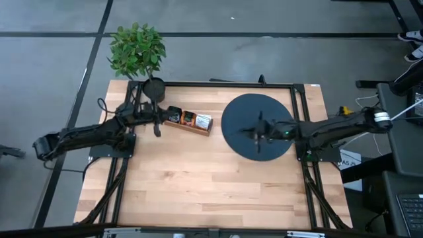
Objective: Pick & Place Tea
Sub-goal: Return to Home Position
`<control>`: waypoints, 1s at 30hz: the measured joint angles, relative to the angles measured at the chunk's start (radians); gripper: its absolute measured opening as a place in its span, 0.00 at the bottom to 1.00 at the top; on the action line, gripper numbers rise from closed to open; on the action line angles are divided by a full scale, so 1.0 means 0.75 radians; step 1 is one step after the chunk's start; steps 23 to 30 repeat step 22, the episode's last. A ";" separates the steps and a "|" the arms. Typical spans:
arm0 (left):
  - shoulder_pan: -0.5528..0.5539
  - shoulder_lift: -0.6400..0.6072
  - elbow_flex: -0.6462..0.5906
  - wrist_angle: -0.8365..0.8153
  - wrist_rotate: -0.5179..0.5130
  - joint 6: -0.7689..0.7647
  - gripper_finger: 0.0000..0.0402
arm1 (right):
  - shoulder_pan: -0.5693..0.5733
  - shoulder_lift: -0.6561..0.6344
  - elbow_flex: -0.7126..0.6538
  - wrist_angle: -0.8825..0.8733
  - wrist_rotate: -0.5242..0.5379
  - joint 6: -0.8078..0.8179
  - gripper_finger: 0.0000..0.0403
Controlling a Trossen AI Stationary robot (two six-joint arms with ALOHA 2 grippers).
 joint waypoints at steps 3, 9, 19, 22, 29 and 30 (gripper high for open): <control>-0.054 -0.029 0.000 -0.046 -0.048 0.019 0.01 | -0.033 -0.150 -0.125 0.003 0.000 0.015 0.05; -0.138 -0.091 0.000 -0.110 -0.109 0.026 0.00 | -0.096 -0.456 -0.354 0.002 0.000 0.065 0.01; -0.301 -0.293 0.000 -0.344 -0.280 0.047 0.00 | -0.116 -0.869 -0.542 -0.131 0.000 0.065 0.06; -0.371 -0.353 0.000 -0.391 -0.356 0.085 0.00 | -0.116 -0.949 -0.577 -0.178 0.007 0.063 0.05; -0.371 -0.353 0.000 -0.391 -0.356 0.085 0.00 | -0.116 -0.949 -0.577 -0.178 0.007 0.063 0.05; -0.371 -0.353 0.000 -0.391 -0.356 0.085 0.00 | -0.116 -0.949 -0.577 -0.178 0.007 0.063 0.05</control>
